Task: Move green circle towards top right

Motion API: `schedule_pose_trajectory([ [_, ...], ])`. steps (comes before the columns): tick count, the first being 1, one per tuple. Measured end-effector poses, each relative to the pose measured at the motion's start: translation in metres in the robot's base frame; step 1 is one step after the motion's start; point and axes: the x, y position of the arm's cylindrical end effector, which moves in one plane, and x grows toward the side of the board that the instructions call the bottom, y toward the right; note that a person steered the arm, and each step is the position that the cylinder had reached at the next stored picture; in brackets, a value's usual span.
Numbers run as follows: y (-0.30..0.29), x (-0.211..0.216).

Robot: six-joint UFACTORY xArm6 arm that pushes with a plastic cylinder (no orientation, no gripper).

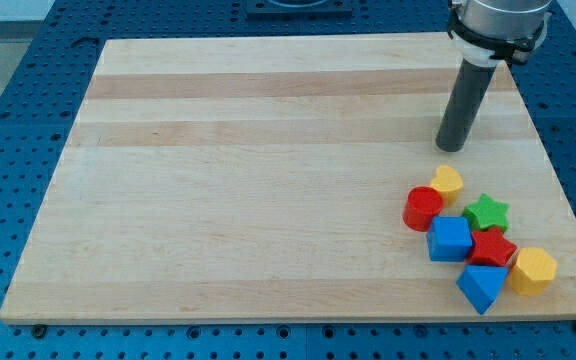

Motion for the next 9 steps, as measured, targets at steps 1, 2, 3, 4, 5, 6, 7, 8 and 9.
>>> schedule_pose_trajectory([
  [1, 0.009, -0.011],
  [2, 0.01, -0.052],
  [3, 0.011, -0.051],
  [4, 0.02, -0.034],
  [5, 0.04, -0.038],
  [6, 0.042, -0.075],
  [7, 0.042, -0.097],
  [8, 0.042, -0.078],
  [9, 0.018, -0.071],
])
